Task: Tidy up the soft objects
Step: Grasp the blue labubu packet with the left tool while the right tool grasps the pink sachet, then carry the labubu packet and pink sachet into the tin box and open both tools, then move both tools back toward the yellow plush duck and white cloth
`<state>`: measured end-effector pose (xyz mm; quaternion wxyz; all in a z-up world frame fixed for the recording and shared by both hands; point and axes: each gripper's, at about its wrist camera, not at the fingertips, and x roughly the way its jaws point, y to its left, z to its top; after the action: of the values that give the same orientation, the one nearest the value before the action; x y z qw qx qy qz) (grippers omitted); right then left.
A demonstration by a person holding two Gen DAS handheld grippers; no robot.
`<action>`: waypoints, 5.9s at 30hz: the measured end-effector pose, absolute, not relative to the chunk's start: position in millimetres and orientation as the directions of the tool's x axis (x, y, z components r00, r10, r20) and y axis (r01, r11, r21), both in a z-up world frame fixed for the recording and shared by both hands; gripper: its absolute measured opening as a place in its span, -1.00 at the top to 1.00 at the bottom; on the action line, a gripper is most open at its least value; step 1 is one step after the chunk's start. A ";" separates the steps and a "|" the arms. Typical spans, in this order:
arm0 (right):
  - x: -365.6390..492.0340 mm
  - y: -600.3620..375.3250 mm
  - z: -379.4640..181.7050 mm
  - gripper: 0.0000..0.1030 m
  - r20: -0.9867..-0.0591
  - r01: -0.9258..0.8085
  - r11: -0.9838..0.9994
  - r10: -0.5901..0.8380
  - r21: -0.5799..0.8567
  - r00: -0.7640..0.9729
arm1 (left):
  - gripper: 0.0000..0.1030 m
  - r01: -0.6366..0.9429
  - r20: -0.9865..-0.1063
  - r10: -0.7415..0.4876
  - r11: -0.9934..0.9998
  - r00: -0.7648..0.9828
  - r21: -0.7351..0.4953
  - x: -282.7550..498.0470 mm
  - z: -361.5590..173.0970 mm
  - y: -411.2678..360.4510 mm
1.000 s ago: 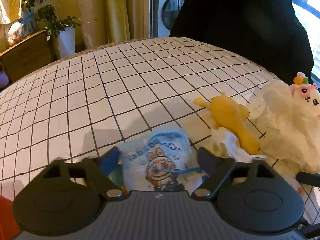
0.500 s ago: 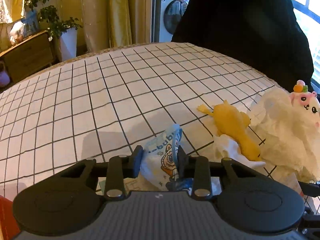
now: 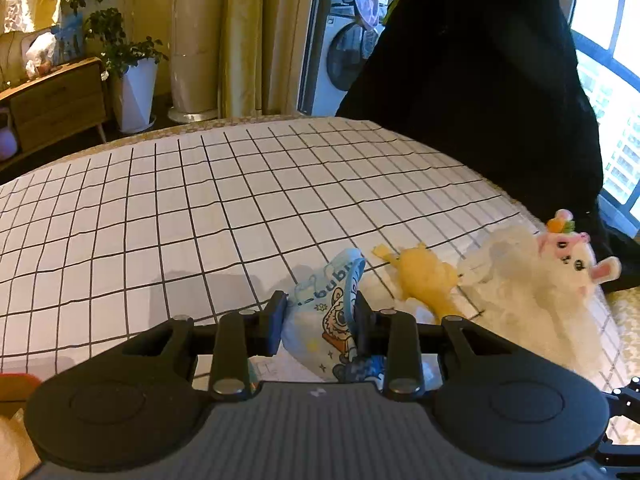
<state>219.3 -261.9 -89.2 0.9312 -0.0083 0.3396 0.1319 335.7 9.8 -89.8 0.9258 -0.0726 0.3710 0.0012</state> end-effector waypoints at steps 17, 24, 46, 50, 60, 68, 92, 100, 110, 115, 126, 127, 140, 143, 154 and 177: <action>170.7 -217.4 -27.3 0.35 -0.578 -0.374 0.920 0.371 0.119 0.727 | 0.36 -0.049 -0.681 -0.065 0.988 0.729 -0.147 254.1 -34.5 30.8; 159.8 -182.0 -13.8 0.35 -0.566 -0.441 0.890 0.424 0.116 0.707 | 0.36 -0.062 -0.684 -0.053 0.988 0.727 -0.142 220.9 -21.0 53.6; 162.7 -71.7 -3.8 0.35 -0.594 -0.599 0.797 0.516 0.070 0.617 | 0.35 -0.156 -0.710 0.051 0.984 0.703 -0.084 148.5 -18.1 160.7; 169.8 -54.0 -8.9 0.35 -0.613 -0.619 0.782 0.526 0.075 0.589 | 0.35 -0.163 -0.727 0.060 0.984 0.684 -0.071 142.2 -28.6 174.5; 196.8 -7.5 -22.9 0.35 -0.660 -0.642 0.764 0.514 0.062 0.548 | 0.35 -0.142 -0.770 0.073 0.990 0.634 -0.023 131.4 -62.5 184.9; 221.5 24.0 -36.6 0.35 -0.697 -0.652 0.755 0.505 0.070 0.509 | 0.35 -0.117 -0.780 0.085 0.993 0.620 0.015 127.1 -81.5 184.7; 235.4 58.6 -71.0 0.19 -0.784 -0.677 0.734 0.452 0.056 0.426 | 0.33 -0.121 -0.808 0.085 0.992 0.583 0.017 140.3 -112.8 193.3; 232.2 51.2 -66.1 0.01 -0.768 -0.667 0.737 0.491 0.114 0.411 | -0.21 -0.135 -0.800 0.089 0.991 0.593 0.011 137.1 -109.9 191.8; 220.0 32.8 -43.5 -0.08 -0.719 -0.661 0.735 0.541 0.151 0.436 | -0.41 -0.144 -0.773 0.107 0.989 0.626 0.021 124.7 -90.5 185.5; 210.8 18.3 -27.3 -0.09 -0.685 -0.661 0.730 0.571 0.172 0.453 | -0.41 -0.139 -0.750 0.114 0.990 0.652 0.029 118.5 -74.0 178.2; 182.0 -22.4 9.4 -0.18 -0.586 -0.664 0.725 0.622 0.183 0.519 | -0.42 -0.113 -0.691 0.113 0.993 0.714 0.045 111.1 -35.1 147.5; 179.5 -26.5 11.8 -0.20 -0.580 -0.662 0.727 0.623 0.182 0.525 | -0.42 -0.108 -0.686 0.109 0.993 0.719 0.044 111.2 -32.1 144.3; 148.7 -97.9 28.3 -0.25 -0.503 -0.620 0.767 0.606 0.165 0.616 | -0.58 -0.027 -0.640 0.040 0.999 0.767 0.030 124.8 -10.4 90.0; 143.2 -118.6 28.0 -0.37 -0.492 -0.595 0.790 0.582 0.152 0.647 | -0.58 -0.006 -0.630 0.020 1.000 0.776 0.025 131.2 -7.6 73.3; 134.8 -182.2 21.0 -0.60 -0.480 -0.497 0.852 0.510 0.166 0.714 | -0.78 0.060 -0.611 -0.076 0.997 0.788 -0.047 157.1 -11.4 19.1; 213.1 -265.7 0.0 -0.83 -0.546 -0.327 0.926 0.376 0.189 0.749 | -0.99 0.083 -0.630 -0.148 0.988 0.762 -0.132 246.1 -59.7 -31.6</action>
<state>213.1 -265.7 0.0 0.9342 0.0409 0.3004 0.1883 246.1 -31.6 -59.7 0.9375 -0.0481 0.3391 -0.0616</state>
